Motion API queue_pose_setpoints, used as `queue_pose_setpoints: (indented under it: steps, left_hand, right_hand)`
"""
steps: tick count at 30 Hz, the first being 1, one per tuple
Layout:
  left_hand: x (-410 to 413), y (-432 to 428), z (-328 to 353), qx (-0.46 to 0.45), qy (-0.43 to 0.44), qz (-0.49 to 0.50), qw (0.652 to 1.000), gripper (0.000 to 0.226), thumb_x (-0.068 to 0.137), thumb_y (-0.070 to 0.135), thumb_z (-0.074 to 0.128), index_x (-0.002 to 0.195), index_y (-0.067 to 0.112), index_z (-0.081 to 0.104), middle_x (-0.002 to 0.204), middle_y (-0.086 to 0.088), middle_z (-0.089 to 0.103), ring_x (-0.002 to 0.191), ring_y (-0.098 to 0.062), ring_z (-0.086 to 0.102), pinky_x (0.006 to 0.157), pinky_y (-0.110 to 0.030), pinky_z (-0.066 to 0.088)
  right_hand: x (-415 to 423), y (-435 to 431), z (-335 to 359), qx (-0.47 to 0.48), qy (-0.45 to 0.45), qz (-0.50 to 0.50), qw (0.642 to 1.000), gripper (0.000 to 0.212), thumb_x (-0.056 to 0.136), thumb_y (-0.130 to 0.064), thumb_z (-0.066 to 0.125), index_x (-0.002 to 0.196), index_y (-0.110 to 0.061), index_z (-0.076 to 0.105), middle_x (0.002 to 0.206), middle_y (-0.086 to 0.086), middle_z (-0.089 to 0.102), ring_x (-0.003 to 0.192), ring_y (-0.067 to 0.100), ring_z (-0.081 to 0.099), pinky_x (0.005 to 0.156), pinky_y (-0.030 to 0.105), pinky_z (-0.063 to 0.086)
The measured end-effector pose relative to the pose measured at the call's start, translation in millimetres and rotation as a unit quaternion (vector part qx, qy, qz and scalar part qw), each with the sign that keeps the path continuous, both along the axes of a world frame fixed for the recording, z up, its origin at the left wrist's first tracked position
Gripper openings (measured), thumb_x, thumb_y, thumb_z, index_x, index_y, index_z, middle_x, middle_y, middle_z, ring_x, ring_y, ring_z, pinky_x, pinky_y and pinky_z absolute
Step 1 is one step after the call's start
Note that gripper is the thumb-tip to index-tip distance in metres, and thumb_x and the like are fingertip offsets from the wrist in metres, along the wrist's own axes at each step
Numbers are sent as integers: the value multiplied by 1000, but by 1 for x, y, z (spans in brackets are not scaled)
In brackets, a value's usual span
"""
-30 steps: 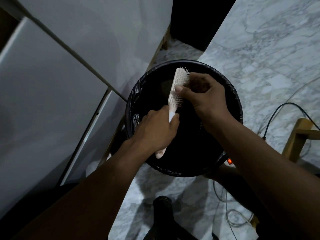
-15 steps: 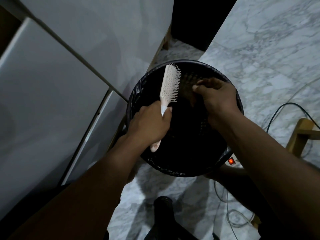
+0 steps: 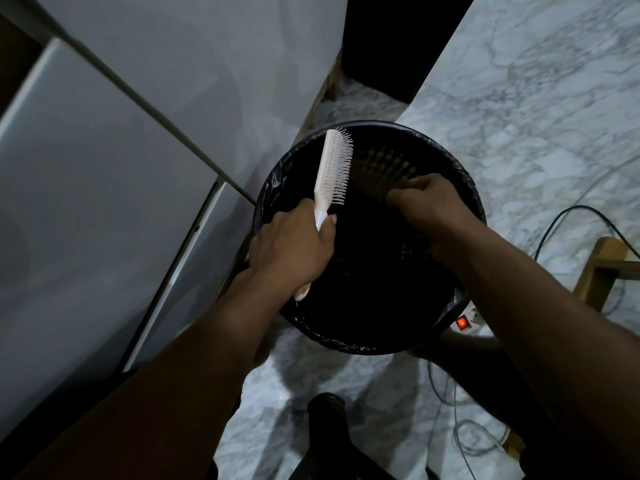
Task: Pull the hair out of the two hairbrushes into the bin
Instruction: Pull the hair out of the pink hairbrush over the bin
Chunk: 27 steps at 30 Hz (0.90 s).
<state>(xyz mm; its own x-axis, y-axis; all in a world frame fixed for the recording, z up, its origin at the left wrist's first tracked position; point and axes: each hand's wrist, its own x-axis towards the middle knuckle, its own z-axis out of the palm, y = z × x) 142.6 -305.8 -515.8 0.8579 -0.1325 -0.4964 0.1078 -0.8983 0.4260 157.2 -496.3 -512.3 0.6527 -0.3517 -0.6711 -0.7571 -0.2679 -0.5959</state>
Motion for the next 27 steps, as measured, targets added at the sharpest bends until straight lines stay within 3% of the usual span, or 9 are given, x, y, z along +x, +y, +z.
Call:
queue_pose_setpoints:
  steps: [1, 3, 7, 8, 11, 14, 17, 22, 27]
  left_hand:
    - [0, 0, 0, -4, -4, -4, 1000, 43, 99, 58, 40, 110, 20, 56, 105, -7, 71, 94, -34, 68, 84, -49, 56]
    - [0, 0, 0, -17, -11, -8, 1000, 41, 99, 58, 41, 107, 20, 56, 102, -5, 70, 90, -32, 68, 81, -48, 56]
    - [1, -1, -2, -53, -12, 7, 999, 34, 98, 57, 43, 93, 25, 53, 90, 0, 68, 81, -26, 66, 73, -41, 53]
    - [1, -2, -3, -64, -12, 13, 998, 32, 98, 56, 45, 86, 27, 51, 84, 2, 66, 78, -24, 66, 69, -37, 50]
    - [1, -5, -3, -124, 14, 28, 992, 35, 99, 51, 52, 73, 27, 47, 71, 8, 61, 71, -18, 64, 62, -31, 41]
    - [-1, -9, 0, -180, 48, 31, 982, 36, 100, 47, 55, 74, 22, 55, 67, 7, 60, 67, -16, 61, 60, -29, 38]
    - [-3, -13, 2, -199, 62, 15, 978, 36, 101, 45, 55, 75, 20, 58, 63, 7, 58, 59, -7, 56, 54, -26, 35]
    - [-3, -12, 2, -208, 52, 7, 977, 36, 100, 45, 56, 73, 22, 55, 63, 7, 58, 56, -4, 55, 53, -24, 36]
    - [0, -10, 2, -212, 33, 16, 977, 38, 101, 45, 55, 70, 22, 53, 59, 7, 56, 49, -4, 52, 48, -19, 35]
  right_hand:
    - [0, 2, 1, 1, 6, 2, 1000, 5, 81, -15, 67, 78, -11, 68, 55, 4, 55, 35, 11, 51, 45, 19, 41]
    - [1, 2, 1, -6, 15, -4, 1000, 15, 79, -18, 67, 92, -12, 65, 63, 4, 56, 44, 13, 52, 39, 13, 36]
    - [2, 3, 3, 7, 4, -36, 999, 48, 73, -25, 64, 119, -10, 66, 99, 9, 68, 69, 17, 60, 57, 23, 44]
    - [2, 3, 4, 15, -13, -59, 998, 48, 72, -27, 61, 117, -11, 68, 100, 8, 68, 70, 17, 60, 61, 25, 45]
    - [5, 6, 10, 83, -54, -111, 989, 23, 84, -34, 64, 95, -15, 70, 82, 2, 65, 66, 17, 58, 60, 29, 45]
    - [1, 14, 11, 124, -66, -73, 987, 41, 83, -52, 74, 92, -12, 69, 75, 1, 66, 56, 10, 61, 52, 24, 48]
    - [-4, 23, 10, 106, -111, -74, 985, 37, 82, -35, 82, 86, 1, 72, 61, 2, 66, 43, 5, 56, 44, 18, 45]
    - [-3, 20, 6, 107, -145, -103, 978, 29, 89, -20, 77, 65, -8, 64, 45, -4, 61, 36, 5, 53, 43, 18, 45]
    - [-2, 22, 6, 156, -142, -170, 963, 32, 97, -22, 66, 69, -10, 58, 60, 6, 66, 44, 11, 61, 45, 23, 50]
